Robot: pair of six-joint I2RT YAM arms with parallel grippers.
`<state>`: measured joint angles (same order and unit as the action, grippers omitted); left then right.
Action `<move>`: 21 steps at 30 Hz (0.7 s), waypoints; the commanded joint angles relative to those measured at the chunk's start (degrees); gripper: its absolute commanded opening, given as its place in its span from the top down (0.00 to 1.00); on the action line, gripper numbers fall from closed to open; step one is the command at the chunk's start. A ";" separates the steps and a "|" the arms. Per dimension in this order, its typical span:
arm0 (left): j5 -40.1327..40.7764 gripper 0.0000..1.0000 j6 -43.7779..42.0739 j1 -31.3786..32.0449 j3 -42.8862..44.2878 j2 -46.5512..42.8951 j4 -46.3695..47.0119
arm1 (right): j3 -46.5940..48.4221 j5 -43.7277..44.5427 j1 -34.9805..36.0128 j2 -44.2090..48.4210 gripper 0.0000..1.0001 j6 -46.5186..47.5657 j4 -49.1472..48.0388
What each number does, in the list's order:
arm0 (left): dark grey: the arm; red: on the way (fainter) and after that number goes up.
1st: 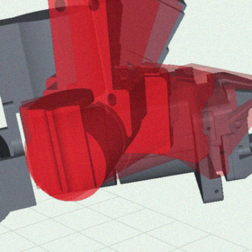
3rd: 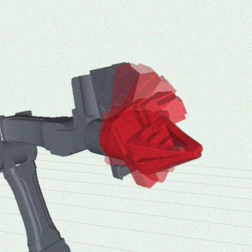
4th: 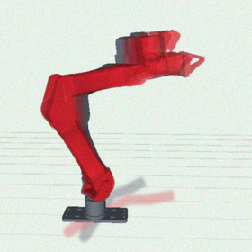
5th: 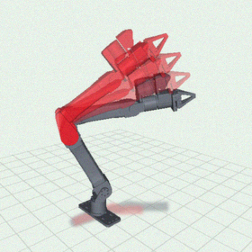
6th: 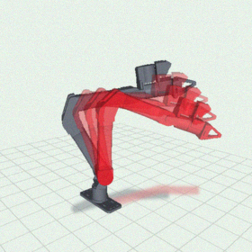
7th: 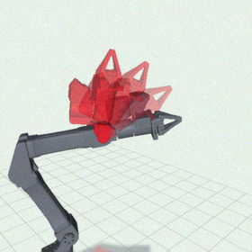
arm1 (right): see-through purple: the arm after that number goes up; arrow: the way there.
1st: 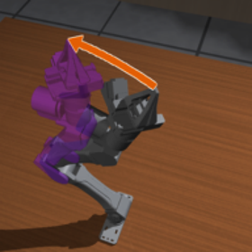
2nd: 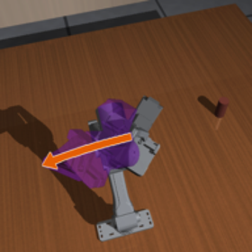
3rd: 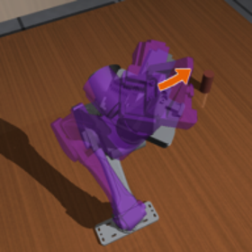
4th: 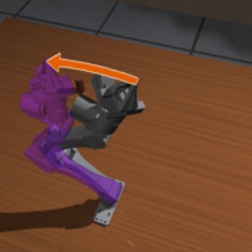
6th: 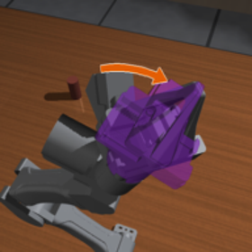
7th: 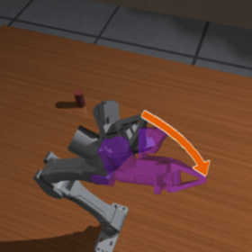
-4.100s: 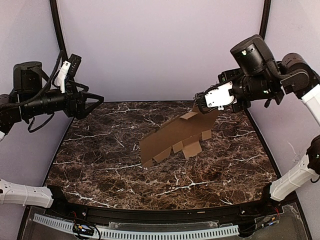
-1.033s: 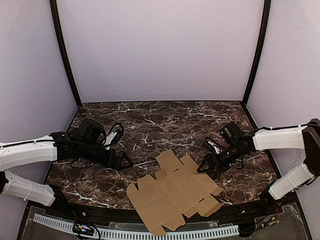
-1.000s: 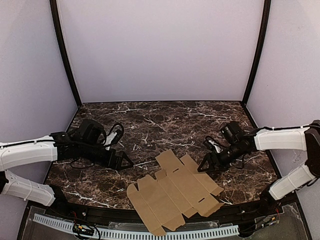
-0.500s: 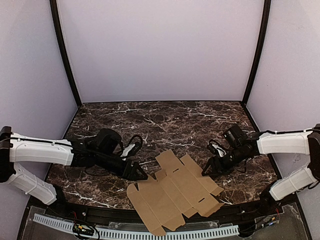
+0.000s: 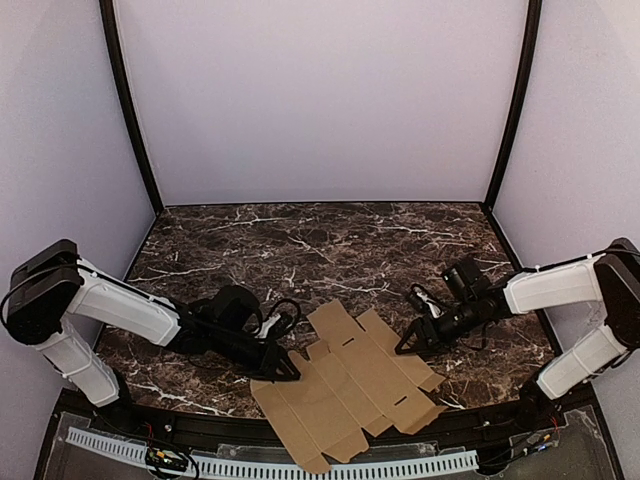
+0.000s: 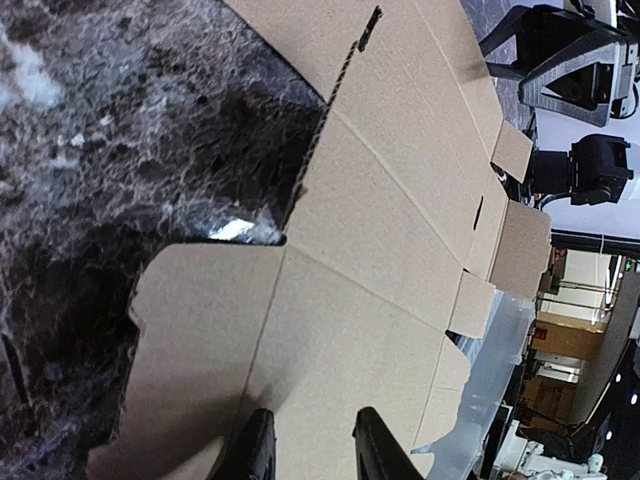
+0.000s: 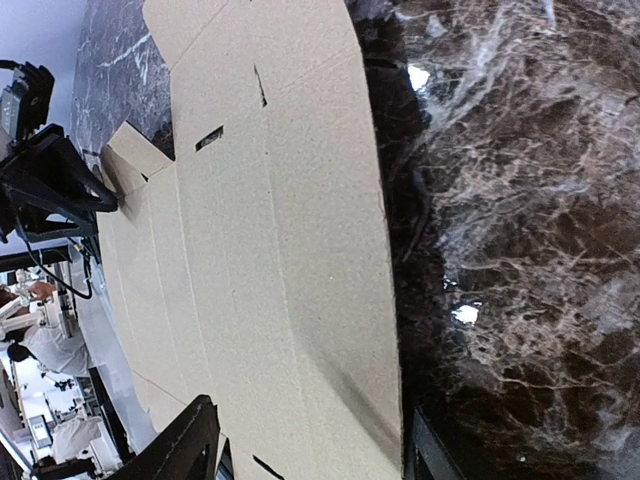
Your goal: Fold the paper box
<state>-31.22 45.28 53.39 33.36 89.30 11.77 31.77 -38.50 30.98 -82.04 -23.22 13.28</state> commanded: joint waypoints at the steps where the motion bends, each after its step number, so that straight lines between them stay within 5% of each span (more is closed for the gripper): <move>1: -1.61 0.75 1.40 0.68 -1.23 1.34 4.82 | -1.52 -4.97 -0.24 -1.16 0.40 -0.97 -6.62; 11: -1.03 0.87 2.14 0.69 -2.97 3.52 6.67 | -1.92 -11.14 -0.27 -2.28 0.60 -2.24 -12.65; 21: -0.75 0.99 2.71 0.91 -4.05 4.93 8.34 | 1.53 -12.39 1.31 -8.06 0.65 -1.36 -13.04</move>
<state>-32.16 47.86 53.91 30.55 93.76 19.55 31.03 -49.15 31.42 -87.07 -25.47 1.69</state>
